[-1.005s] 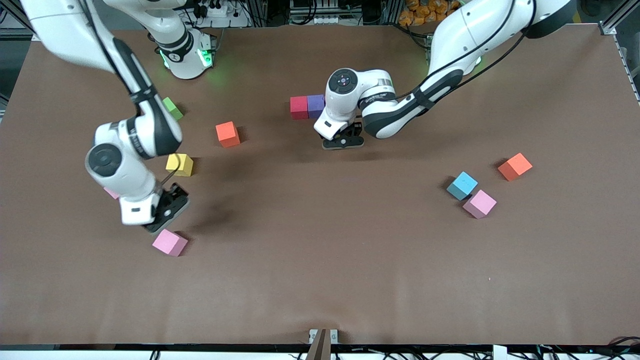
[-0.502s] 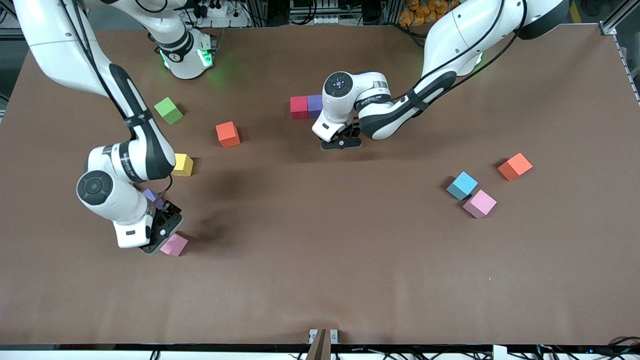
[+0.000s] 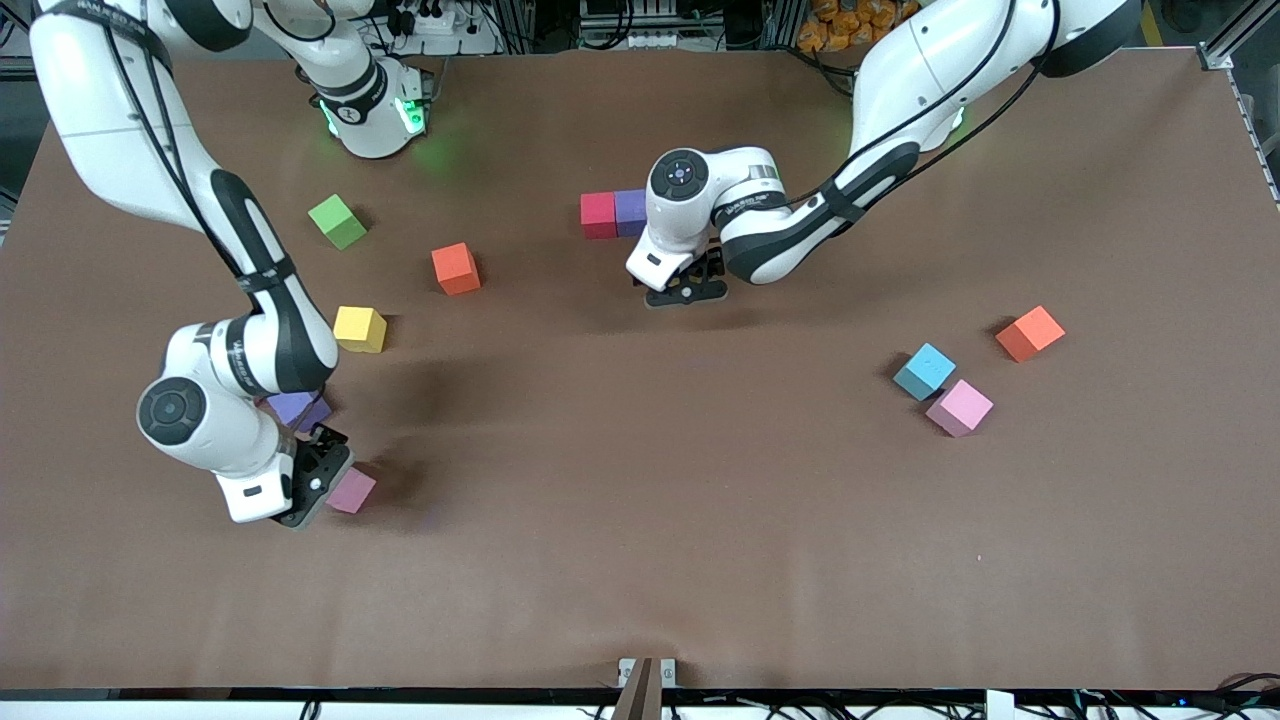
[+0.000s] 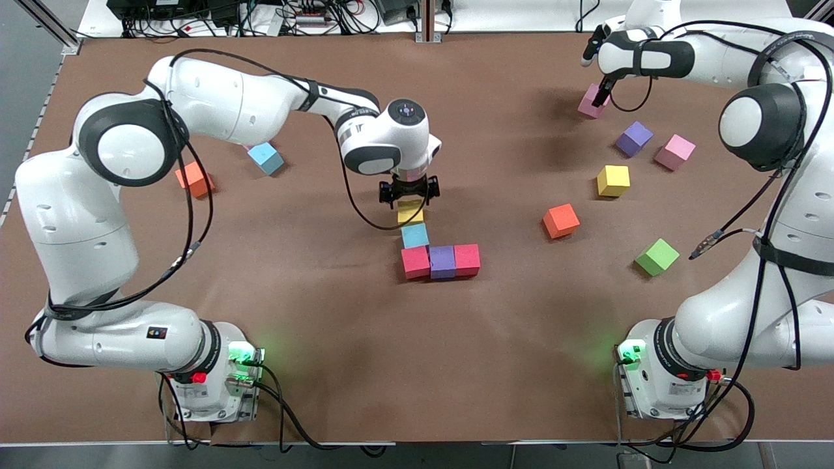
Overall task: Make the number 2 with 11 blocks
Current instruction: 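Place the yellow cube by the cyan cube while the right gripper grasps pink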
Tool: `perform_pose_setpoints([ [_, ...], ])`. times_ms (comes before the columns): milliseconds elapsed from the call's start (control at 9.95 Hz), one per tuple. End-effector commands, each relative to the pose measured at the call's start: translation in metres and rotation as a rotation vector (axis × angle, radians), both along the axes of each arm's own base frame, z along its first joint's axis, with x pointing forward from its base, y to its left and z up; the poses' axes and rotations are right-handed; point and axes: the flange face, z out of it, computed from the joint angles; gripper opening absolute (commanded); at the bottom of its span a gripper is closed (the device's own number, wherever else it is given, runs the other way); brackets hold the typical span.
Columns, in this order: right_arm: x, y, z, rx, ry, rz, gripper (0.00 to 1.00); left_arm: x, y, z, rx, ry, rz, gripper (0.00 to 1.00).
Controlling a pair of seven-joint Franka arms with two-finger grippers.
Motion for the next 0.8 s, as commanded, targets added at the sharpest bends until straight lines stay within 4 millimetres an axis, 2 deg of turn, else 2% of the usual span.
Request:
perform_pose_setpoints([
  [0,0.006,0.002,-0.015,0.038,0.003,-0.001,0.96,0.037,0.02,0.039,0.031,-0.021,0.104,1.0],
  [201,0.006,0.003,-0.016,0.043,0.004,-0.002,0.94,0.081,0.063,0.046,0.03,-0.022,0.237,1.0],
  [402,0.005,0.004,-0.017,0.062,0.007,-0.018,0.91,0.118,0.114,0.05,0.046,-0.036,0.409,1.0],
  [603,0.005,0.003,-0.017,0.062,0.007,-0.013,0.36,0.153,0.185,0.056,0.092,-0.05,0.577,1.0],
  [703,0.006,0.008,-0.01,0.068,0.008,-0.036,0.36,0.167,0.221,0.061,0.103,-0.062,0.641,1.0],
])
